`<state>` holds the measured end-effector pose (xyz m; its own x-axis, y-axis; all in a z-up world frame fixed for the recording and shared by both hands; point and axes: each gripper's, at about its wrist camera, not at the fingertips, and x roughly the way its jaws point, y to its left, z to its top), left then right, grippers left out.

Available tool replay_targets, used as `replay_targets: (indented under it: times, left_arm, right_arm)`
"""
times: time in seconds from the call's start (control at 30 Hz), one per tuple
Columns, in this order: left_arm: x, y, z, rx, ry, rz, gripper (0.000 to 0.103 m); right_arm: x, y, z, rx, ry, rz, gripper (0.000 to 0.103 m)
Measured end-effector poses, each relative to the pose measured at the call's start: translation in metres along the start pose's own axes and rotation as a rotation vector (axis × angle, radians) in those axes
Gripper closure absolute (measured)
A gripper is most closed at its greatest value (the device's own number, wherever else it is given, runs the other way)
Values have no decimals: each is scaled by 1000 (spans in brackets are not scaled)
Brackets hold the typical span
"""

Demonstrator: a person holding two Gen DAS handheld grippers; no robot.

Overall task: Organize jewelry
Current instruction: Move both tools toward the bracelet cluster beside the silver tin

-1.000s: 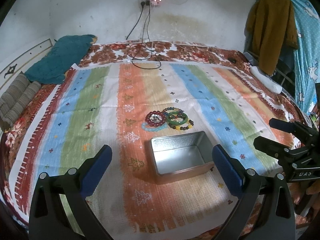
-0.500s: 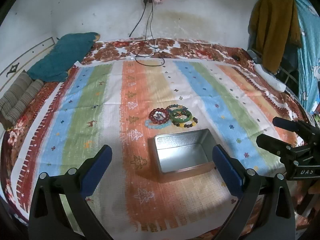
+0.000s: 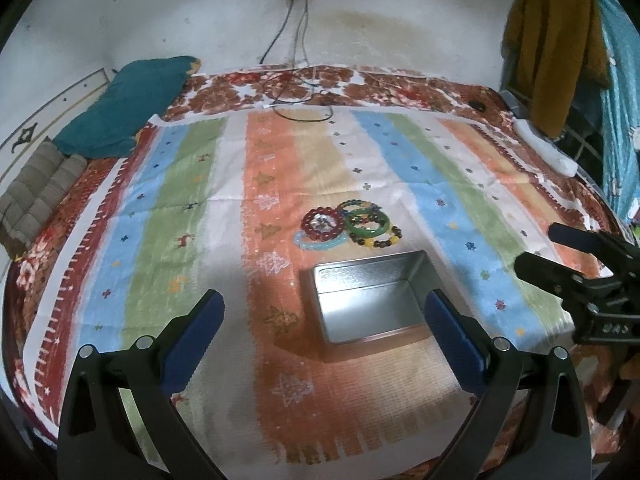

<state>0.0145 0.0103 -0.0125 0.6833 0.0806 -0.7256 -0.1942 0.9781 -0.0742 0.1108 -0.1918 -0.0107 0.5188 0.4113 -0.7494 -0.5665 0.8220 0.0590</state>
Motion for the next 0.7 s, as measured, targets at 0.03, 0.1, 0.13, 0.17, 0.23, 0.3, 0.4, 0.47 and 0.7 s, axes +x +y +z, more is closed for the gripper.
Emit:
replay_targets:
  times: [0.03, 0.1, 0.13, 0.17, 0.23, 0.3, 0.4, 0.47, 0.7]
  left_arm:
    - [0, 0, 0, 3, 1, 0, 5]
    - [4, 0, 1, 6, 10, 6, 5]
    - [7, 0, 1, 6, 20, 8, 5]
    - [10, 1, 3, 5, 33, 6, 5]
    - [15, 2, 6, 4, 45, 10, 5]
    - [20, 4, 10, 5, 51, 22, 6]
    - [27, 6, 17, 15, 65, 16, 6]
    - [32, 9, 21, 15, 70, 20, 6]
    - [58, 15, 40, -5, 115, 36, 6]
  right_arm:
    - [1, 0, 2, -1, 1, -2, 4]
    - [5, -1, 5, -7, 4, -1, 4]
    - [7, -1, 7, -7, 7, 0, 4]
    - [8, -2, 8, -6, 12, 1, 4]
    - [12, -5, 13, -6, 15, -5, 4]
    - [14, -6, 17, -8, 17, -14, 4]
    - [21, -8, 23, -3, 28, -11, 4]
    - [26, -9, 28, -1, 33, -14, 4]
    - [42, -10, 41, -3, 55, -24, 4]
